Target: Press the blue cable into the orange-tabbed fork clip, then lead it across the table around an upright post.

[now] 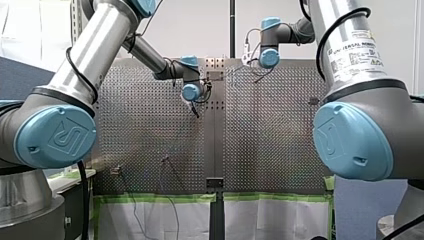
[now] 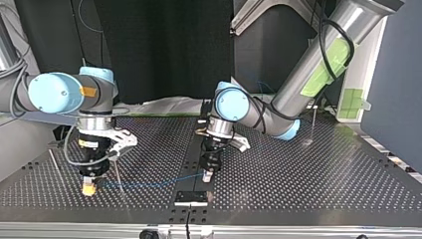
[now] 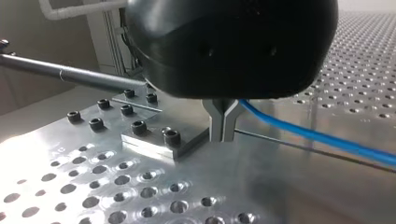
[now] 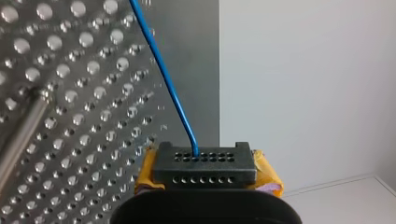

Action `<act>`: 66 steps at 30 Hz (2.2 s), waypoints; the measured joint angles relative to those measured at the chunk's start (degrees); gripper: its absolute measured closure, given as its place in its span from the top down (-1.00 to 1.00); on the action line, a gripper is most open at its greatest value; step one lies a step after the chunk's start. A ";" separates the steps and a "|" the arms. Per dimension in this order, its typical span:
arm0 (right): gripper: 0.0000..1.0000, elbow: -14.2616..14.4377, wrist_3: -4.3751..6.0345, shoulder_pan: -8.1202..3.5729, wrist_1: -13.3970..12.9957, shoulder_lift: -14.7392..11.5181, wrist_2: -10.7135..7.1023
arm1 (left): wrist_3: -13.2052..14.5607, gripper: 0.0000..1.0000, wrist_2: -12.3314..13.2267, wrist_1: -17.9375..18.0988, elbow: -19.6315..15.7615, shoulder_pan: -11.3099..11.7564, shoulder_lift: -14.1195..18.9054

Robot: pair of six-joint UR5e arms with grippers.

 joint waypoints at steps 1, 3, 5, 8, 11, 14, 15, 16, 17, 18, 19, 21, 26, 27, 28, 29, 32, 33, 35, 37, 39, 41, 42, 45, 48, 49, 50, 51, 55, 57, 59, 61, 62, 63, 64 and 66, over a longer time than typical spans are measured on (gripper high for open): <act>-1.00 0.00 0.00 -0.13 0.06 0.00 0.00 | -0.27 -1.00 0.24 0.00 0.00 0.00 0.00; -1.00 0.00 -0.01 -0.44 0.16 0.00 0.00 | -0.83 -1.00 0.84 -0.03 0.14 0.00 -0.03; -1.00 0.00 -0.02 -0.77 0.24 -0.01 0.00 | -1.20 -1.00 1.32 -0.12 0.44 -0.05 -0.03; -1.00 0.00 -0.06 -1.27 0.45 -0.04 0.00 | -1.59 -1.00 2.16 -0.75 1.27 -0.15 -0.01; -1.00 0.00 -0.01 -1.72 0.59 -0.07 0.00 | -2.07 -1.00 2.85 -1.55 1.99 -0.28 -0.04; -1.00 0.00 0.09 -2.17 0.70 -0.08 0.00 | -2.64 -1.00 3.54 -2.00 2.29 -0.44 -0.04; -1.00 0.00 0.12 -2.31 0.73 -0.10 0.00 | -2.91 -1.00 3.76 -2.13 2.34 -0.50 -0.04; -1.00 0.00 0.15 -2.46 0.76 -0.13 0.00 | -3.11 -1.00 3.91 -2.20 2.36 -0.55 -0.04; -1.00 0.00 0.18 -2.67 0.82 -0.19 -0.01 | -3.30 -1.00 4.06 -2.26 2.37 -0.59 -0.05; -1.00 0.00 0.20 -2.84 0.85 -0.26 -0.03 | -3.53 -1.00 4.27 -2.30 2.37 -0.63 -0.05; -1.00 0.00 0.21 -3.02 0.89 -0.34 -0.04 | -3.71 -1.00 4.45 -2.33 2.37 -0.67 -0.05; -1.00 0.00 0.21 -3.47 1.01 -0.54 -0.06 | -4.12 -1.00 5.04 -2.35 2.38 -0.75 -0.05; -1.00 0.05 0.16 -4.59 1.28 -0.83 -0.09 | -4.65 -1.00 6.25 -2.45 2.39 -0.98 -0.07; -1.00 0.08 0.14 -4.77 1.32 -0.85 -0.09 | -4.73 -1.00 6.52 -2.49 2.39 -1.01 -0.06; -1.00 0.10 0.09 -4.96 1.39 -0.85 -0.09 | -4.78 -1.00 6.72 -2.54 2.39 -1.02 -0.07; -1.00 0.14 0.03 -5.22 1.47 -0.86 -0.08 | -4.82 -1.00 6.88 -2.59 2.39 -1.03 -0.07; -1.00 0.33 -0.11 -5.75 1.63 -0.87 -0.06 | -4.90 -1.00 7.19 -2.69 2.39 -1.04 -0.07; -1.00 0.41 -0.14 -5.90 1.66 -0.87 -0.05 | -4.92 -1.00 7.30 -2.70 2.39 -1.04 -0.07; -1.00 0.71 -0.23 -6.23 1.69 -0.87 0.04 | -4.94 -1.00 7.42 -2.73 2.39 -1.05 -0.07; -1.00 1.00 -0.30 -6.53 1.71 -0.86 0.11 | -4.99 -1.00 7.54 -2.77 2.38 -1.06 -0.07; -1.00 1.27 -0.34 -6.91 1.71 -0.84 0.14 | -5.02 -1.00 7.58 -2.79 2.38 -1.05 -0.10; -1.00 1.41 -0.36 -7.26 1.72 -0.84 0.16 | -5.04 -1.00 7.61 -2.80 2.39 -1.06 -0.11; -1.00 1.44 -0.35 -7.40 1.72 -0.84 0.17 | -5.04 -1.00 7.64 -2.81 2.39 -1.06 -0.12; -1.00 1.53 -0.31 -7.91 1.72 -0.83 0.14 | -5.07 -1.00 7.81 -2.82 2.39 -1.11 -0.20; -1.00 1.61 -0.27 -8.46 1.72 -0.83 0.13 | -5.22 -1.00 8.07 -2.82 2.39 -1.13 -0.43; -1.00 1.67 -0.26 -8.61 1.72 -0.82 0.14 | -5.29 -1.00 8.15 -2.82 2.39 -1.13 -0.55; -1.00 1.78 -0.24 -8.82 1.72 -0.82 0.15 | -5.34 -1.00 8.22 -2.82 2.39 -1.14 -0.72; -1.00 1.88 -0.21 -8.99 1.72 -0.81 0.16 | -5.40 -1.00 8.31 -2.85 2.39 -1.14 -1.03; -1.00 2.19 -0.22 -9.68 1.72 -0.76 0.17 | -5.47 -1.00 8.36 -3.07 2.39 -1.20 -2.44; -1.00 2.30 -0.28 -9.99 1.72 -0.70 0.18 | -5.48 -1.00 8.22 -3.08 2.39 -1.21 -2.97; -1.00 2.56 -0.26 -10.30 1.72 -0.65 0.26 | -5.48 -1.00 8.06 -3.08 2.39 -1.22 -3.19; -1.00 2.95 -0.23 -10.59 1.71 -0.60 0.37 | -5.45 -1.00 7.95 -3.09 2.39 -1.22 -3.31; -1.00 3.23 -0.24 -10.75 1.70 -0.51 0.42 | -5.43 -1.00 7.92 -3.09 2.39 -1.22 -3.33; -1.00 3.39 -0.26 -10.84 1.70 -0.39 0.44 | -5.40 -1.00 7.86 -3.07 2.39 -1.23 -3.35; -1.00 3.54 -0.29 -10.91 1.70 -0.21 0.46 | -5.38 -1.00 7.81 -3.05 2.39 -1.23 -3.36; -1.00 3.86 -0.34 -10.97 1.71 0.33 0.47 | -5.37 -1.00 7.68 -2.98 2.39 -1.23 -3.48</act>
